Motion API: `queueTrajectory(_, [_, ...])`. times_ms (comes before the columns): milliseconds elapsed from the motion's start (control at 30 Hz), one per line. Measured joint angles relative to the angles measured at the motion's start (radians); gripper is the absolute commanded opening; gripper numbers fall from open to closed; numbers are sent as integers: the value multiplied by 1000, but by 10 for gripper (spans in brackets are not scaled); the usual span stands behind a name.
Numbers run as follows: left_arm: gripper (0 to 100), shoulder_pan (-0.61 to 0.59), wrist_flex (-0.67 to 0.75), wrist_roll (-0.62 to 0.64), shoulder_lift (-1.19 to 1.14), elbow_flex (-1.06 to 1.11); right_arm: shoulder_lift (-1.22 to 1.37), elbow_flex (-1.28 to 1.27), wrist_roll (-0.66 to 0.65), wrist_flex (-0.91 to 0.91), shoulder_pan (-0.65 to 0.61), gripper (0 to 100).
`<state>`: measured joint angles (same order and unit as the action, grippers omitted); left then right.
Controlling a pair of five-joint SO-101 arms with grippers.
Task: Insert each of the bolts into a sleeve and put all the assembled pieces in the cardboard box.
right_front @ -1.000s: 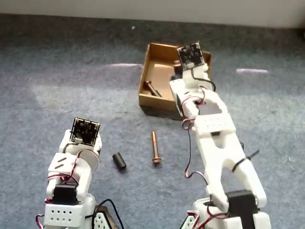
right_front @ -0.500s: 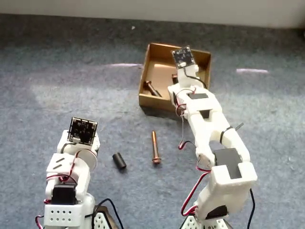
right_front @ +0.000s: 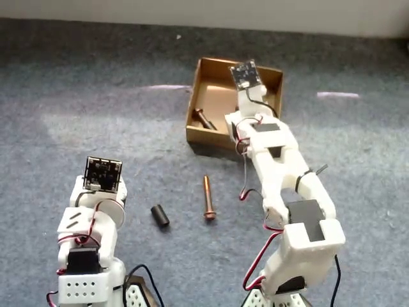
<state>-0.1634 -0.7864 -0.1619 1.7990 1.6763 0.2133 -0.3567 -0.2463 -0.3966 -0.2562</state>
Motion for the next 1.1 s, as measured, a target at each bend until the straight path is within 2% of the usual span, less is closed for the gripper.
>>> queueTrajectory(300, [11, -109, 31, 3, 0, 0, -321, -3, 3, -368, -6, 109])
queueTrajectory(467, [11, -167, 34, 6, 0, 0, -482, -92, 3, -511, -112, 109])
queueTrajectory(667, [11, -221, 34, 6, 0, 0, -537, -227, 12, -531, -307, 111])
queueTrajectory(1100, [11, -239, 43, 6, 0, 0, -348, -244, 336, -531, -663, 112])
